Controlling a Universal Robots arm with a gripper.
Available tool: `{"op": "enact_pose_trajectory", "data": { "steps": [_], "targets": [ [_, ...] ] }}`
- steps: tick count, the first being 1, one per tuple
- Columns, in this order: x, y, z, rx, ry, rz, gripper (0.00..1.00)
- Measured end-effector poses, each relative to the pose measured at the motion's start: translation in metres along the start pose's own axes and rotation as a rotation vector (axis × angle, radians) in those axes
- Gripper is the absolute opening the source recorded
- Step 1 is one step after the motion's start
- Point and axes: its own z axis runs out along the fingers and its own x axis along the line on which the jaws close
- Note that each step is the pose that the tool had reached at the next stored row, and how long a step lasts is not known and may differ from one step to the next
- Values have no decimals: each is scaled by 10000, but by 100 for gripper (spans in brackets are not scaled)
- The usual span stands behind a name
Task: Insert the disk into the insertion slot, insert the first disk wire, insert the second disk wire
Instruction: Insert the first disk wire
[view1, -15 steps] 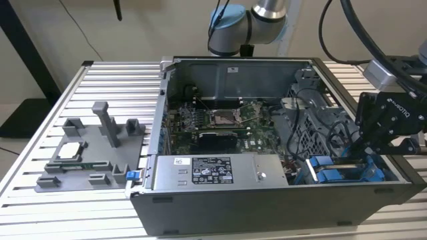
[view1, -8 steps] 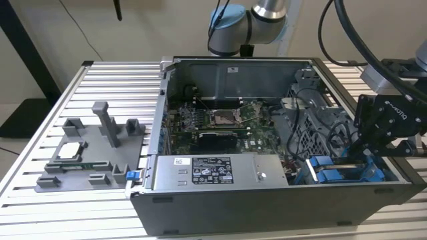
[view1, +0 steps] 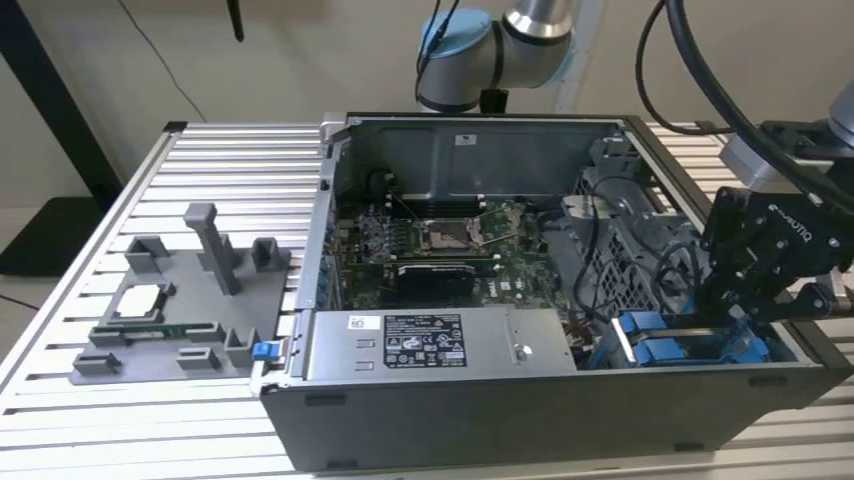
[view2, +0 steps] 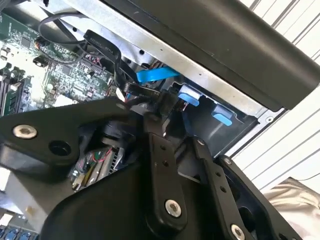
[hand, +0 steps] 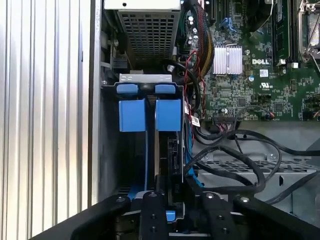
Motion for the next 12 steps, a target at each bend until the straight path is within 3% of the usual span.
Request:
{"op": "enact_pose_trajectory", "data": {
  "steps": [3,12],
  "targets": [
    [-1,5,-47,0,2,0,100],
    [-7,43,-372,0,3,-1,100]
  ]
}}
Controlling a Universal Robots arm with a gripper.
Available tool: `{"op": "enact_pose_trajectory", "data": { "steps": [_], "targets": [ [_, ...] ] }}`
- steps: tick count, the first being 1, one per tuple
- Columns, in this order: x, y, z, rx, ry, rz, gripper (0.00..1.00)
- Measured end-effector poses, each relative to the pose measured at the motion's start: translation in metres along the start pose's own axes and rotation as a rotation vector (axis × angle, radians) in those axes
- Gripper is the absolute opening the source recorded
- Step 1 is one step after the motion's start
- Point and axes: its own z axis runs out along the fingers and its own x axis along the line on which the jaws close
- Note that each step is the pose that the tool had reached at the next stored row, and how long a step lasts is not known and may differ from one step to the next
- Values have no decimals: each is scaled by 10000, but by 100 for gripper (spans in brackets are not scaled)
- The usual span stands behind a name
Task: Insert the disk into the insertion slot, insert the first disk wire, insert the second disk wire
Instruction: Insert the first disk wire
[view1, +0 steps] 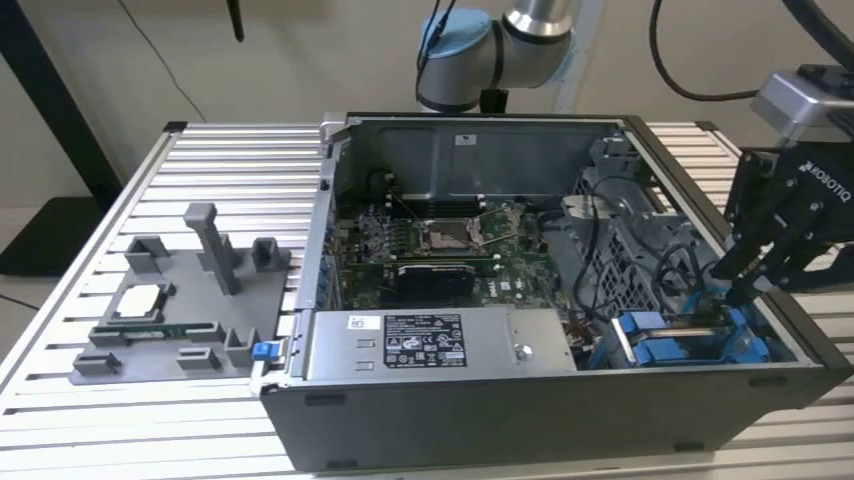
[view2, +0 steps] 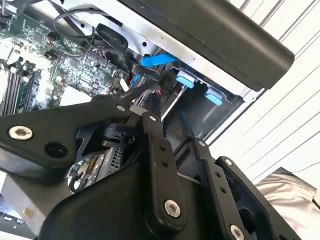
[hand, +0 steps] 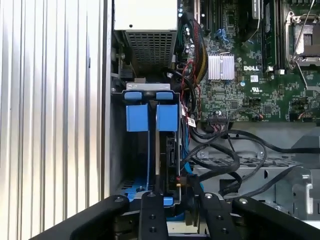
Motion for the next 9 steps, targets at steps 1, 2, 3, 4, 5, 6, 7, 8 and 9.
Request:
{"op": "enact_pose_trajectory", "data": {
  "steps": [1,2,3,4,5,6,7,8,9],
  "targets": [
    [0,3,-24,0,2,0,100],
    [-1,5,-38,0,1,0,100],
    [-1,5,-39,0,-3,0,100],
    [-1,5,-39,1,-7,-1,100],
    [-1,5,-39,0,-7,0,100],
    [-5,3,-39,0,-7,0,100],
    [-9,-6,-41,0,-4,0,100],
    [-15,-20,-42,0,-5,-2,100],
    [-22,-37,-44,0,-5,-3,100]
  ]
}}
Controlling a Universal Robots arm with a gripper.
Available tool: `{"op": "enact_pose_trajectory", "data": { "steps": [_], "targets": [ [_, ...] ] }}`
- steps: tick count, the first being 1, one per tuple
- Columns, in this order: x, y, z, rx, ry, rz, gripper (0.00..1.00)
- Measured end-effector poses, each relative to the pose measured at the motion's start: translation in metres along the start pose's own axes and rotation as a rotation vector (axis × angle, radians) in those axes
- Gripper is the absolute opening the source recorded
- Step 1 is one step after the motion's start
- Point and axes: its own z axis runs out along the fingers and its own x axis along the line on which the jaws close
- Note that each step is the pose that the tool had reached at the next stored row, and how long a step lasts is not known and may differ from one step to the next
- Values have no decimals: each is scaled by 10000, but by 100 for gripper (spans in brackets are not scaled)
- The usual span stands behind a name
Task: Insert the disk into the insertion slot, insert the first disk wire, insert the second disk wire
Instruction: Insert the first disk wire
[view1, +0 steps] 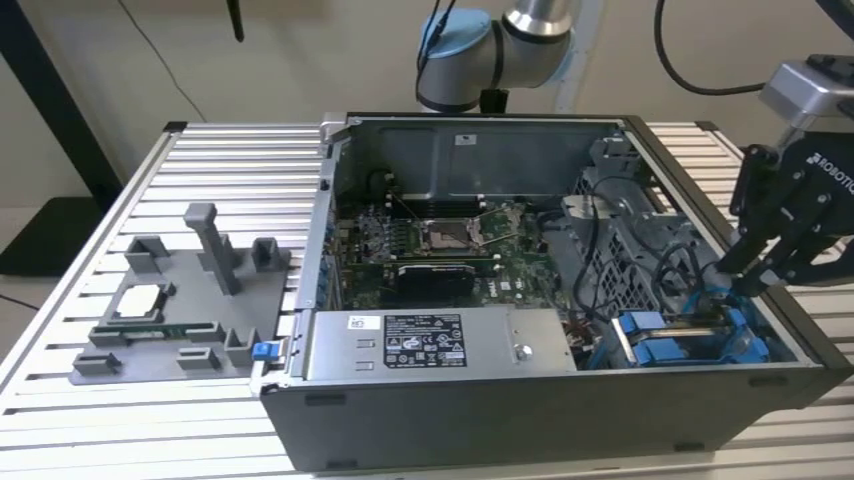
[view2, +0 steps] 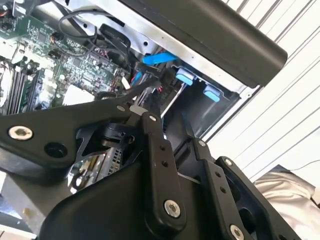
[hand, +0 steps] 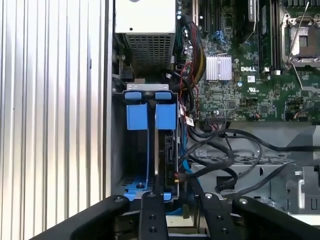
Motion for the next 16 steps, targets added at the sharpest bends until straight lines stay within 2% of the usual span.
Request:
{"op": "enact_pose_trajectory", "data": {
  "steps": [4,8,11,13,16],
  "targets": [
    [-24,-66,-6,0,-2,-10,100],
    [-24,-110,17,-3,-75,-23,100],
    [-24,-136,46,-3,-99,-30,100],
    [-24,-156,58,-4,-146,-37,100],
    [-25,-182,70,-17,-278,-58,100]
  ]
}}
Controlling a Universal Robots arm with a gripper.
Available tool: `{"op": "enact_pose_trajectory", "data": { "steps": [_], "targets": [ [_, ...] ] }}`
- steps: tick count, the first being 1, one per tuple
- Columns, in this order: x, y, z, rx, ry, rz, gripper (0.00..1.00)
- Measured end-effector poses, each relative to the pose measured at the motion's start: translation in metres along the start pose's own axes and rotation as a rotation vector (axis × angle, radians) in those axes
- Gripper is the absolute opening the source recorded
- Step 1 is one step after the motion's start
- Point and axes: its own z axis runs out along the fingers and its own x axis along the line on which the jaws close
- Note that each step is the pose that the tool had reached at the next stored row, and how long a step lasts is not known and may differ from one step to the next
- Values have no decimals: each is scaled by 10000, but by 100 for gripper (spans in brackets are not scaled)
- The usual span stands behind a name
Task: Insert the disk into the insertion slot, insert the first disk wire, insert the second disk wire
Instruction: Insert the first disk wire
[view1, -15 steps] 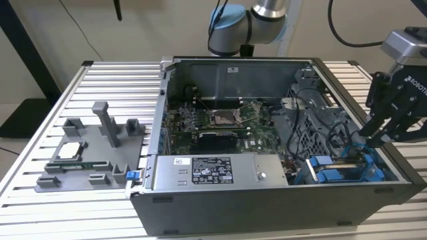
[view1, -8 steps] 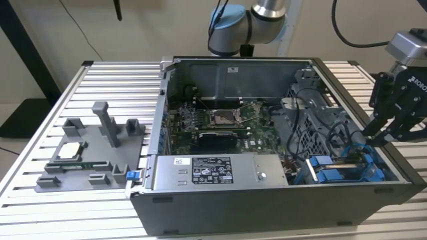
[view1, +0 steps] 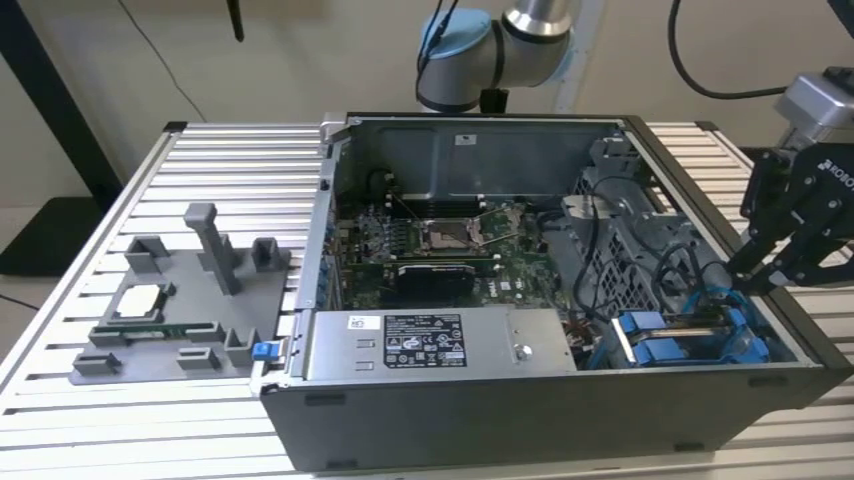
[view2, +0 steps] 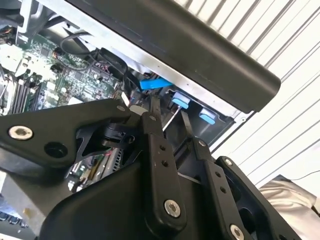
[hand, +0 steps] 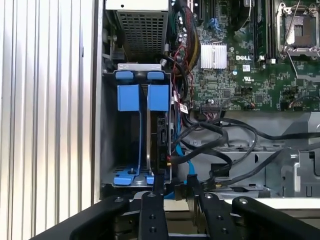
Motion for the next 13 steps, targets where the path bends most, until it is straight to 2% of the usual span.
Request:
{"op": "enact_pose_trajectory", "data": {
  "steps": [4,5,7,9,10,13],
  "targets": [
    [1,-28,19,-29,-159,-19,100],
    [5,-36,20,-42,-241,-28,100],
    [19,-40,21,-70,-499,-56,100],
    [43,-42,20,-93,-671,-77,100],
    [59,-44,20,-102,-725,-83,100],
    [106,-49,18,-116,-756,-85,100]
  ]
}}
